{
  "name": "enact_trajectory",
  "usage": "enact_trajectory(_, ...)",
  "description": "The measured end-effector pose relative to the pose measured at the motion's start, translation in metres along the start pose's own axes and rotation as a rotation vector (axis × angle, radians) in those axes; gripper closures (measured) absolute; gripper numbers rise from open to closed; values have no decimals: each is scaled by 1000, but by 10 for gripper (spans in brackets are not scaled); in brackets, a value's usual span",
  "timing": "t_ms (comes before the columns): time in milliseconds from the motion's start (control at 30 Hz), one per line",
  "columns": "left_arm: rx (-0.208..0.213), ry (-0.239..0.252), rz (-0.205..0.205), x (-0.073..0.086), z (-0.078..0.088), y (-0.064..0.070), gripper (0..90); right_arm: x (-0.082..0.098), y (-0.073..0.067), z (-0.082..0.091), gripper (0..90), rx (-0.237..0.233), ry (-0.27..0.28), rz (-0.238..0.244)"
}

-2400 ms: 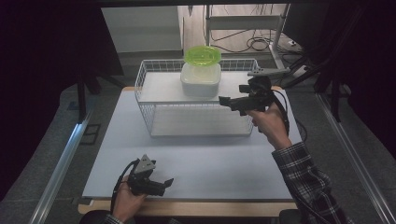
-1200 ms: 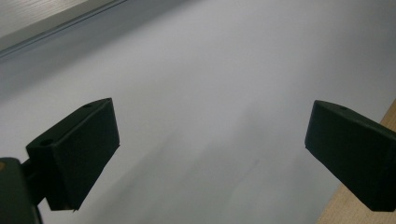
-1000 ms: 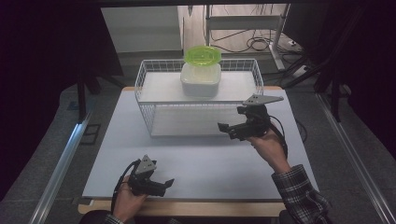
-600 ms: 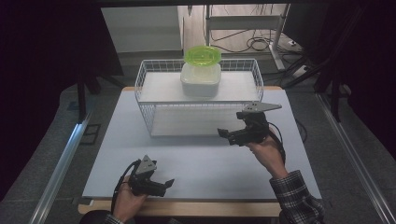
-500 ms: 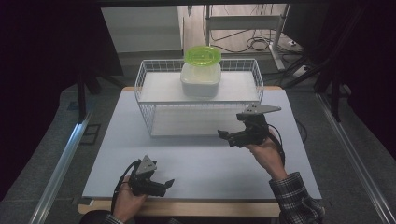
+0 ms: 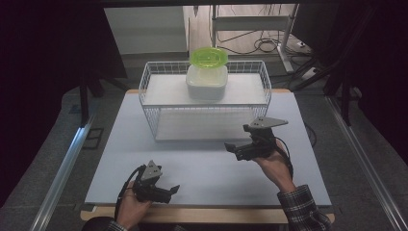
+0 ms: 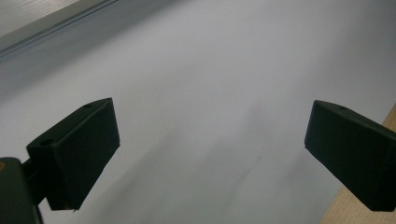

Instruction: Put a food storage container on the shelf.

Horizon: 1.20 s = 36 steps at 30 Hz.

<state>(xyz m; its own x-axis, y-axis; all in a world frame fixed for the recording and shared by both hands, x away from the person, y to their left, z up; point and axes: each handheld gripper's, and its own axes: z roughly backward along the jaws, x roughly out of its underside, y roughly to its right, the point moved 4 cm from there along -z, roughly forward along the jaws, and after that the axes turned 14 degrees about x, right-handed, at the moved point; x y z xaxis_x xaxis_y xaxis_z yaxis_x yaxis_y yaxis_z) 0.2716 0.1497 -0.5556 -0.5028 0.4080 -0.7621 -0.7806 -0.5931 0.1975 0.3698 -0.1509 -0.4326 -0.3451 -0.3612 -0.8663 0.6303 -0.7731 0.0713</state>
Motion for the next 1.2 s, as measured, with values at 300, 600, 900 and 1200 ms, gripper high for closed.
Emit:
enact_trajectory(300,1,5,-4,-1,1,1,32,13,-4,4,0,-20,-6,-29)
enact_trajectory(600,-4,2,-9,0,1,1,35,30,-3,9,0,6,-30,-37)
enact_trajectory(900,-9,-3,-12,0,0,1,35,52,4,15,0,34,-59,-34)
enact_trajectory(1200,-18,-3,-22,0,1,1,34,76,11,15,0,77,-96,-31)
